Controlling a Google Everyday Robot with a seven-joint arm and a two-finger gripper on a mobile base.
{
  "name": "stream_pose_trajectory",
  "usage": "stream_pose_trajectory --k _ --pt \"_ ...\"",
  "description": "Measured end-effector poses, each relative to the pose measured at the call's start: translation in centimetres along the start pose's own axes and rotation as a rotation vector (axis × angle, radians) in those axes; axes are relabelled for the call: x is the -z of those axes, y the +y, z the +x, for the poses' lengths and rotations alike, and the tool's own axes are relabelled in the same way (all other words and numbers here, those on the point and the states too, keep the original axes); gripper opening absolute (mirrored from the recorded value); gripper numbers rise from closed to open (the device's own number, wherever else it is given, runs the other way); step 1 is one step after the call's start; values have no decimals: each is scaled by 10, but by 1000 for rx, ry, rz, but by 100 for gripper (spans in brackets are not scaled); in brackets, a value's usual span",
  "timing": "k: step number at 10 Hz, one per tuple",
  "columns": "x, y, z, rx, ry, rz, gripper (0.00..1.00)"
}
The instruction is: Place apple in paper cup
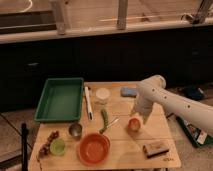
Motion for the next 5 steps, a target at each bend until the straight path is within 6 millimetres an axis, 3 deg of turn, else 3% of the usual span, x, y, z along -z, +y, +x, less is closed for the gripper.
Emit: stream_pose_trajectory --k 5 --pt "0 -1 -1 -19 -5 -2 57"
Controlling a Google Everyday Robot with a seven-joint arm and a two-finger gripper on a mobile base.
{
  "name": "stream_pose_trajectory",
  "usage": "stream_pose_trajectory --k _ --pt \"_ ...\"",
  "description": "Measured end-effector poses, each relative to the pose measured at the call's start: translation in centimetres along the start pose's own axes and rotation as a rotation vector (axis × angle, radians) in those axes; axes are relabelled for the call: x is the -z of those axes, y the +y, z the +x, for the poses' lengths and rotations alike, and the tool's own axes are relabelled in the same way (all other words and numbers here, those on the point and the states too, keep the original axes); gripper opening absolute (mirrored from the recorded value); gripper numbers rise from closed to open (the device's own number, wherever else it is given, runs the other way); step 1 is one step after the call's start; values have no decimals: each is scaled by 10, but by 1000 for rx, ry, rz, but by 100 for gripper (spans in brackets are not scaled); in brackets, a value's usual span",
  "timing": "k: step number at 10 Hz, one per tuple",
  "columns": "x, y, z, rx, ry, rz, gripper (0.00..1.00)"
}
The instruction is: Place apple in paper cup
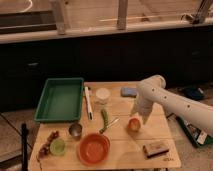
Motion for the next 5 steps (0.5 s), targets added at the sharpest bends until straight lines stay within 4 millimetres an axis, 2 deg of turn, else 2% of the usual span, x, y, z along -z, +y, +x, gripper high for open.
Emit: stream_pose_trajectory --k 5 --pt "0 -1 -1 -14 -5 -2 57"
